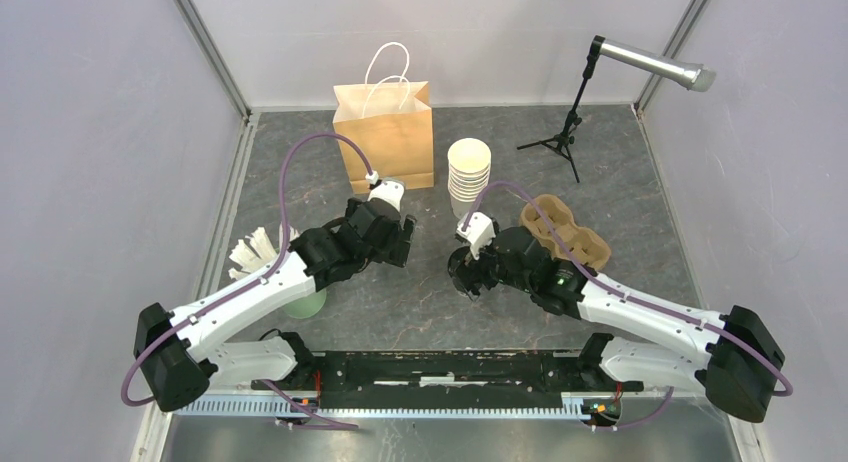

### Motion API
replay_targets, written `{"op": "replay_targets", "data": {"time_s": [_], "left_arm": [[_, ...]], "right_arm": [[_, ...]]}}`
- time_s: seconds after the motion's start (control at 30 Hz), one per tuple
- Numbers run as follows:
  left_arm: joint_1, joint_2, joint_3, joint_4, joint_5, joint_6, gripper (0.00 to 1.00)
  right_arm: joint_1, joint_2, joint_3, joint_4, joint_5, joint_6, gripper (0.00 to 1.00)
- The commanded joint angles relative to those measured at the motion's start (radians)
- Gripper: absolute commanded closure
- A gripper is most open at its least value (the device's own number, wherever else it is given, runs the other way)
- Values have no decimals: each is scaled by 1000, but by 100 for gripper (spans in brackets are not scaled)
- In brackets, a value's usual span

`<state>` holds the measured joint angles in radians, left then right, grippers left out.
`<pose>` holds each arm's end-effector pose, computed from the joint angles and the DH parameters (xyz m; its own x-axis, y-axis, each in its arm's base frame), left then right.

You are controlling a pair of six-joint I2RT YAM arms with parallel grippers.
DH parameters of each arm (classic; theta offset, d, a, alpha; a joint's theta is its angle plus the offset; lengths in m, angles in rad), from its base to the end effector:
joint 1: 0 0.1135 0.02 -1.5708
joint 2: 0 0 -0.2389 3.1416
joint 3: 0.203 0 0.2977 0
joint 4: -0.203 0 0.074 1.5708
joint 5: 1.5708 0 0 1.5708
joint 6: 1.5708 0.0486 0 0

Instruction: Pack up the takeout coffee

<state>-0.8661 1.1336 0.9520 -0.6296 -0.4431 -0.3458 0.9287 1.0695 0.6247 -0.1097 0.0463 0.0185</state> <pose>0.2087 -0.2133 0.2508 -0.6104 0.2451 -0.7532 0.3084 0.9494 0.0591 0.1805 0.2376 0.1872 -0.3296 -0.4099 -0.8505 -0.7704 0.6374 -0.0086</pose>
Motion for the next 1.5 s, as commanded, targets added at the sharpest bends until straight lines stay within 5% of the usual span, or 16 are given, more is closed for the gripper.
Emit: {"op": "replay_targets", "data": {"time_s": [0.0, 0.23, 0.43, 1.47], "left_arm": [[-2, -21, 3, 44, -11, 34, 7], [-2, -35, 5, 41, 4, 30, 7], [-2, -42, 11, 30, 17, 30, 7], [-2, -25, 25, 13, 20, 33, 6]], "right_arm": [[4, -3, 19, 30, 107, -11, 8], [-43, 2, -2, 94, 345, -62, 6], [-188, 45, 8, 232, 252, -25, 8], [-367, 78, 29, 47, 408, 31, 7]]}}
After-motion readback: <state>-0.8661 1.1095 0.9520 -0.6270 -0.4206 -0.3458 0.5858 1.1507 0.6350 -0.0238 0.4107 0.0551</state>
